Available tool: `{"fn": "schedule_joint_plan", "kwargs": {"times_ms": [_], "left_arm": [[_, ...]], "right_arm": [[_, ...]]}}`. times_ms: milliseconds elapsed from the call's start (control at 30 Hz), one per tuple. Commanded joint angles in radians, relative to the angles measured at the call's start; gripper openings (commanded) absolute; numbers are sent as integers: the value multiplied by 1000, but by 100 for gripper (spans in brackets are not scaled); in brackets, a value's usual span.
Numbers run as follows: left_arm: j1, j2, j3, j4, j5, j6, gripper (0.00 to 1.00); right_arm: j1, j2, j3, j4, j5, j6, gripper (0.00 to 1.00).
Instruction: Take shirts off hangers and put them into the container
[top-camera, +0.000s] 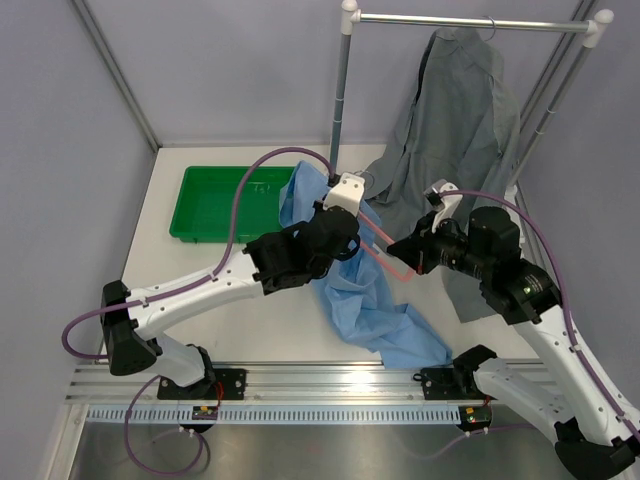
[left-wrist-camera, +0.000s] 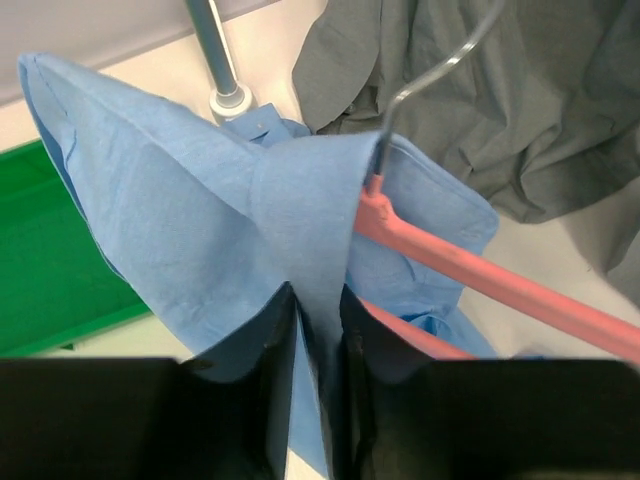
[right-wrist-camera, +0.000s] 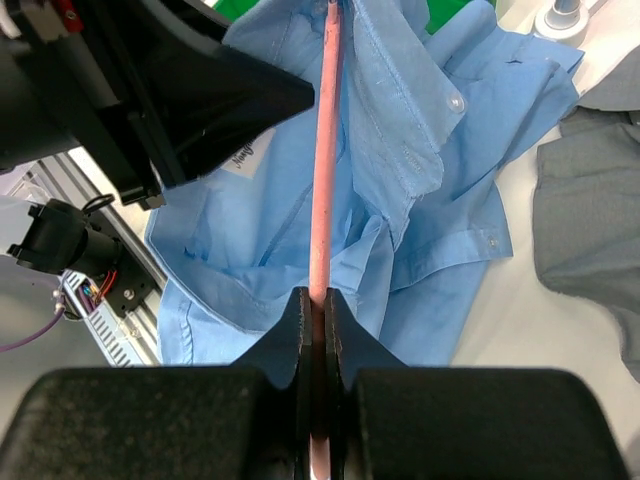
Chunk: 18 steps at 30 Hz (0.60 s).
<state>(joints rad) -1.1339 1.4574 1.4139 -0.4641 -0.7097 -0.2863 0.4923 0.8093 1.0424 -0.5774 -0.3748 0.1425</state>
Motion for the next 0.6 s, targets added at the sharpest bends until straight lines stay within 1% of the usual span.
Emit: {"fn": "schedule_joint_plan", "kwargs": {"times_ms": [0, 67, 567], "left_arm": [[10, -22, 46, 25, -53, 4, 14], [14, -29, 49, 25, -62, 15, 0], [100, -46, 86, 73, -99, 79, 0]], "right_arm": [[9, -38, 5, 30, 13, -3, 0], [11, -51, 4, 14, 11, -3, 0], [9, -156, 31, -163, -26, -6, 0]]}}
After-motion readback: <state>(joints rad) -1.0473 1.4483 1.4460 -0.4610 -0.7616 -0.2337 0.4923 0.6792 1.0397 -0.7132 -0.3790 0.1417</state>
